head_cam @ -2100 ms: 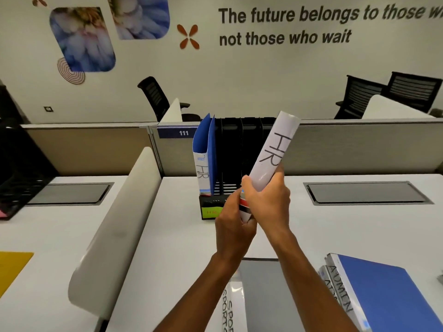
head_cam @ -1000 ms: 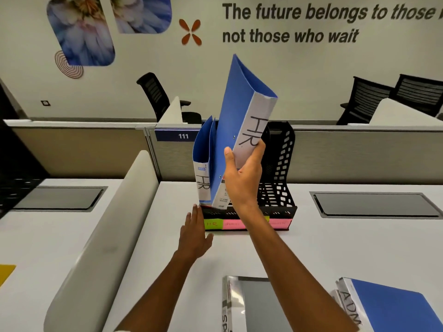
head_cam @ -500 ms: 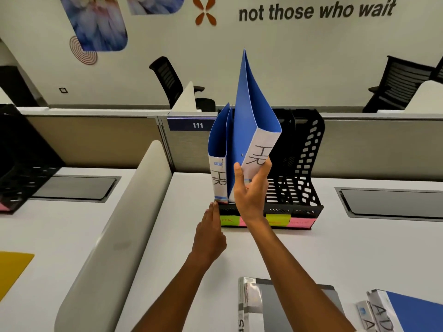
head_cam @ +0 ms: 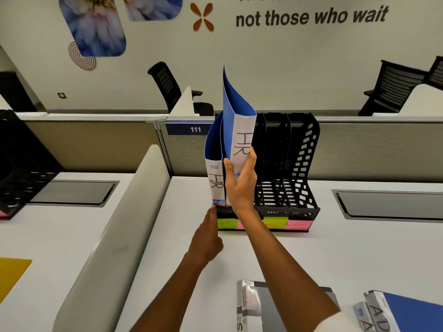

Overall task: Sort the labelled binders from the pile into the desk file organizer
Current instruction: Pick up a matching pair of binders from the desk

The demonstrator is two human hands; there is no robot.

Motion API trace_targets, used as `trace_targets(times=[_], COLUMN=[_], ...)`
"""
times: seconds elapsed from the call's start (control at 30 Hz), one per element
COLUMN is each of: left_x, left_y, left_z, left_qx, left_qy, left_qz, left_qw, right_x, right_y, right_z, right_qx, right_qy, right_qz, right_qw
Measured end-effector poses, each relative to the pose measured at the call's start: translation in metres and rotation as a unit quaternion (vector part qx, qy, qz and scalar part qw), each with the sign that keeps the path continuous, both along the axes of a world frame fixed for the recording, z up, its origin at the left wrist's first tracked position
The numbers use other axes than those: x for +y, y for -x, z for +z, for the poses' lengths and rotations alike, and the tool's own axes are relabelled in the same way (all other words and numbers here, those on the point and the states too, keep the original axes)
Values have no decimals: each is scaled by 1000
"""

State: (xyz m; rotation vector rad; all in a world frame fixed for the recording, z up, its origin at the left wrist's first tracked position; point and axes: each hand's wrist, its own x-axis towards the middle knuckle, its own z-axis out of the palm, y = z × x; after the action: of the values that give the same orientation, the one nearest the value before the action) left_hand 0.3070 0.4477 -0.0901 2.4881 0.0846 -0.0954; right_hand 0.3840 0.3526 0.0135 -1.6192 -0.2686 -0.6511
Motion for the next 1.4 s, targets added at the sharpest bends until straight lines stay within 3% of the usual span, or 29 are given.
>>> trace_targets(times=[0.37,0.63,0.83,0.93,1.03,1.13,1.27,1.4], left_x=[3,6,5,4,5,5,4,4], left_y=[-4,-5,-2,-1,-1,0,0,0], left_z=[15,16,15,16,19,20,20,19], left_qx=[34,17,23,30,45,53,60,64], left_qy=[5,10,18,12,7,10,6,3], left_qz=[-11,-28,-30,-31,-29,-34,-31,-30], left_qw=[999,999,999,999,999,998,998,998], right_x=[3,-4,-21,-21,-20,-15,-10,-7], right_y=[-5,5,3,-2,-11,-18,-28,-30], right_z=[-2,-81,-60,-15,35,68,74,62], right_qx=[8,158,150,90,-9,-38,10,2], right_qy=[23,-1,52,68,105,183,420,501], right_qz=[10,76,131,109,77,92,44,13], right_qw=[1000,984,978,988,991,978,907,865])
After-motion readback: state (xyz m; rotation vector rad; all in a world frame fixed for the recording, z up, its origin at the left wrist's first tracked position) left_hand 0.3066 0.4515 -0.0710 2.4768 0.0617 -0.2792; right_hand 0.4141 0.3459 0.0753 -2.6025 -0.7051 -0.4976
